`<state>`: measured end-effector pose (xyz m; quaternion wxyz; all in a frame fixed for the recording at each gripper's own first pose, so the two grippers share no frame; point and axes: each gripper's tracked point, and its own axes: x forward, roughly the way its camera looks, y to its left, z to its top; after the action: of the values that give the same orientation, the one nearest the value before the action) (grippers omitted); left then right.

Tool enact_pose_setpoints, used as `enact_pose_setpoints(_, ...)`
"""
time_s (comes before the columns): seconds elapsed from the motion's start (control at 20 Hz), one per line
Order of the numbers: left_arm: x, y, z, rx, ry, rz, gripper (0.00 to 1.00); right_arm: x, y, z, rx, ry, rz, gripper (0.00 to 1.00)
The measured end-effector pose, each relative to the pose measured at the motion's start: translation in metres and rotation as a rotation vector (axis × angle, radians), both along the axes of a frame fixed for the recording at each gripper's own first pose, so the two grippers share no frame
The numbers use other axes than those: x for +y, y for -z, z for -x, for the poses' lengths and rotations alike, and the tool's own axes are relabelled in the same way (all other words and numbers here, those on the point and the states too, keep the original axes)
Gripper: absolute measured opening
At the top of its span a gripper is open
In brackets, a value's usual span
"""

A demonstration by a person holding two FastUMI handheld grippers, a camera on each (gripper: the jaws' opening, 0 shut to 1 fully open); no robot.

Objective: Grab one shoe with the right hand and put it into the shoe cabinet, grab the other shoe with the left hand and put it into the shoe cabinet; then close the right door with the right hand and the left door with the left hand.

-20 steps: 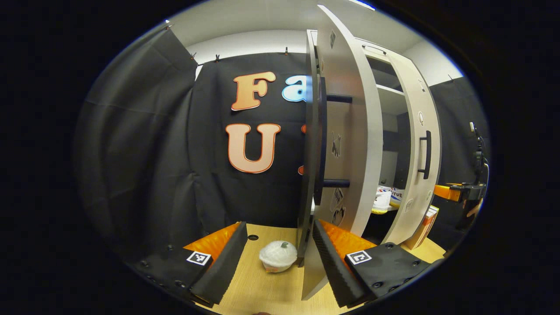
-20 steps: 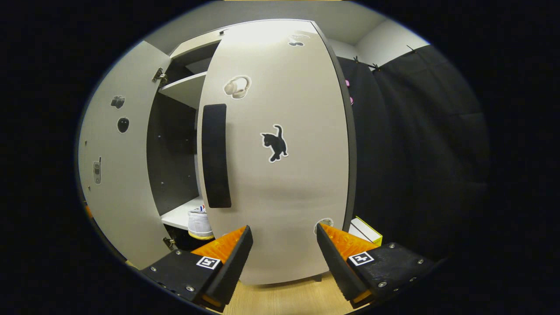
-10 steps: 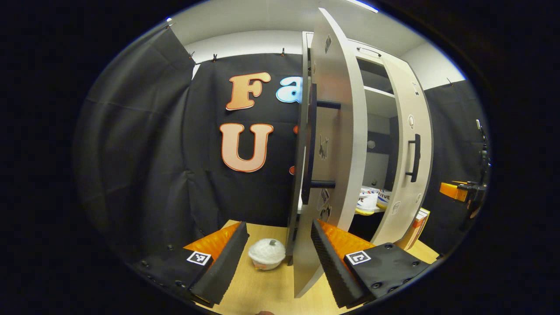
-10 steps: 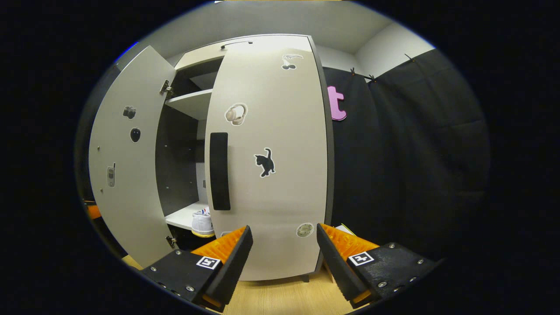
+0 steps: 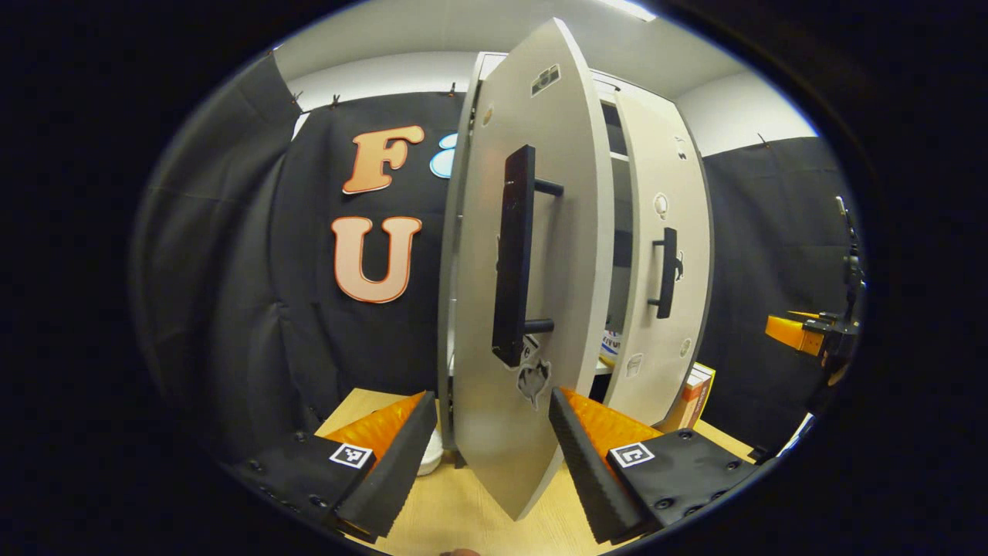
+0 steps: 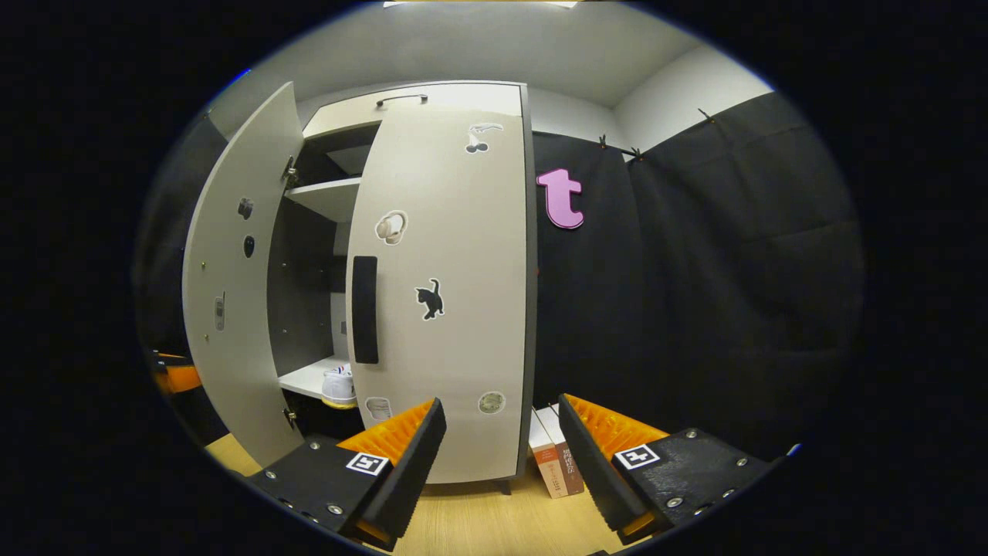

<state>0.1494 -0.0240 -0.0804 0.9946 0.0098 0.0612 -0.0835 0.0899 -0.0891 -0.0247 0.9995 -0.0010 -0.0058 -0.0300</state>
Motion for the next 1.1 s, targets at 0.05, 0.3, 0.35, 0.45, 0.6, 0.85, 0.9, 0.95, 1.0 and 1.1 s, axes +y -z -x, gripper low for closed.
enact_pose_setpoints(0.05,-0.007,0.001,-0.004,-0.005,0.006,-0.006,0.96,-0.005,0.001,0.003,0.001,0.006,-0.003,0.91)
enact_pose_setpoints(0.3,-0.052,0.016,-0.027,0.017,0.064,0.036,0.97,-0.025,0.0,0.016,-0.004,0.033,-0.013,0.91)
enact_pose_setpoints(0.35,-0.059,0.017,-0.034,0.019,0.067,0.043,0.94,-0.029,0.0,0.017,-0.005,0.04,-0.011,0.91)
enact_pose_setpoints(0.45,-0.069,0.023,-0.05,0.017,0.063,0.022,0.96,-0.036,0.0,0.019,-0.004,0.049,-0.01,0.91)
enact_pose_setpoints(0.6,-0.076,0.031,-0.083,0.011,0.04,-0.037,0.98,-0.044,0.002,0.019,0.002,0.063,-0.007,0.91)
enact_pose_setpoints(0.85,-0.079,0.049,-0.114,0.044,0.017,-0.045,0.97,-0.047,0.013,0.016,0.021,0.073,-0.002,0.91)
enact_pose_setpoints(0.9,-0.08,0.051,-0.119,0.047,0.018,-0.036,0.97,-0.046,0.015,0.014,0.025,0.072,-0.003,0.91)
enact_pose_setpoints(0.95,-0.083,0.055,-0.123,0.053,0.022,-0.03,0.94,-0.045,0.017,0.012,0.03,0.07,-0.005,0.91)
enact_pose_setpoints(1.0,-0.083,0.057,-0.126,0.058,0.021,-0.028,0.96,-0.044,0.019,0.01,0.033,0.07,-0.005,0.91)
enact_pose_setpoints(1.1,-0.085,0.057,-0.129,0.047,0.022,-0.035,0.96,-0.044,0.02,0.004,0.033,0.072,-0.004,0.91)
